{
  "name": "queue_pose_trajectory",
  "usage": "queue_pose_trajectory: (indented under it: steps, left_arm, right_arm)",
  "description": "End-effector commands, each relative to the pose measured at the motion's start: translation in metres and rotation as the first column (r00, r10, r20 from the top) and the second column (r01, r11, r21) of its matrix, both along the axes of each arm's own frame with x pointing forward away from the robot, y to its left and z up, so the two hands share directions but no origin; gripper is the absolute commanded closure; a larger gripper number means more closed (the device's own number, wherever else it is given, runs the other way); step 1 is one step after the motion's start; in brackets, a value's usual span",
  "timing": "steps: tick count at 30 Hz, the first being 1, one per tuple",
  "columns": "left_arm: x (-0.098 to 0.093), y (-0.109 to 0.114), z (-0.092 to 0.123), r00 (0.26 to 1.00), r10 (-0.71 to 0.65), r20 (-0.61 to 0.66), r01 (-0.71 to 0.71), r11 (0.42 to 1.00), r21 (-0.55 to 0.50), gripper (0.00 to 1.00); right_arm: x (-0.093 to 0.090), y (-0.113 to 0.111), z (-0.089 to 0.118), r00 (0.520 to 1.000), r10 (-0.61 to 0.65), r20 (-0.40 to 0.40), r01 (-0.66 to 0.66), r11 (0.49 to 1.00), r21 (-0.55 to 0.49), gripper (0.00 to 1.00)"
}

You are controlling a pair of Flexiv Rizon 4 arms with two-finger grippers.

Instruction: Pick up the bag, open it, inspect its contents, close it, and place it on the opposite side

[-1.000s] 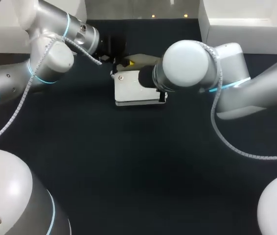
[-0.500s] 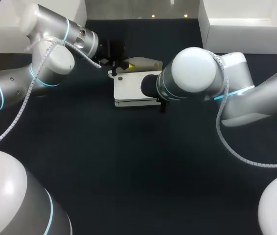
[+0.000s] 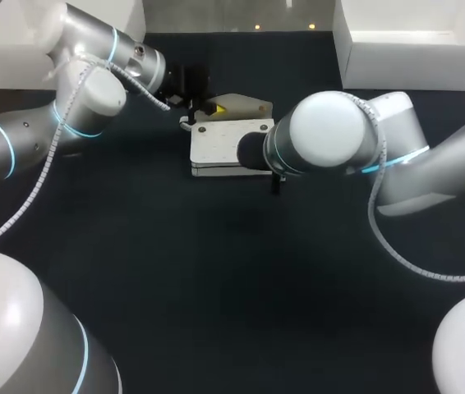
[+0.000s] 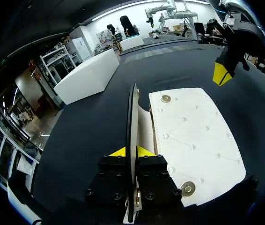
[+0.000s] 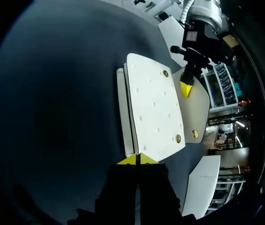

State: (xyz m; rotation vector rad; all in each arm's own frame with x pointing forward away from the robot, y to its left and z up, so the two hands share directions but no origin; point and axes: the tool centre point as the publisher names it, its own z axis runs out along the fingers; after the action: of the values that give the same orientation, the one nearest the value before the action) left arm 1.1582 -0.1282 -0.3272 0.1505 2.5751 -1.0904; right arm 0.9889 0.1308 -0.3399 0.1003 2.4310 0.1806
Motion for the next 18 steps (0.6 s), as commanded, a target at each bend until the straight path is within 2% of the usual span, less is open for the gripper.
queue_pose_trajectory:
  steps: [1, 12, 15, 18]
  left_arm:
    - [0.003, -0.001, -0.002, 1.0, -0.004, 0.0, 0.004, 1.0, -0.005, 1.0]
    - [0.006, -0.002, -0.003, 0.995, -0.089, 0.044, 0.088, 0.996, 0.019, 1.0]
    - [0.009, -0.003, -0.005, 0.995, -0.09, 0.041, 0.089, 0.996, 0.03, 1.0]
    - [0.01, -0.003, -0.009, 0.994, -0.103, 0.031, 0.102, 0.994, 0.036, 1.0]
  right_arm:
    - [0.0, -0.001, 0.0, 1.0, 0.001, 0.001, -0.001, 1.0, 0.0, 1.0]
    - [-0.006, 0.021, -0.021, 0.994, 0.062, 0.088, -0.057, 0.997, -0.053, 1.0]
    - [-0.006, 0.024, -0.024, 0.993, 0.054, 0.104, -0.047, 0.996, -0.069, 0.69]
    - [-0.005, 0.025, -0.026, 0.992, 0.049, 0.12, -0.041, 0.997, -0.073, 0.58]
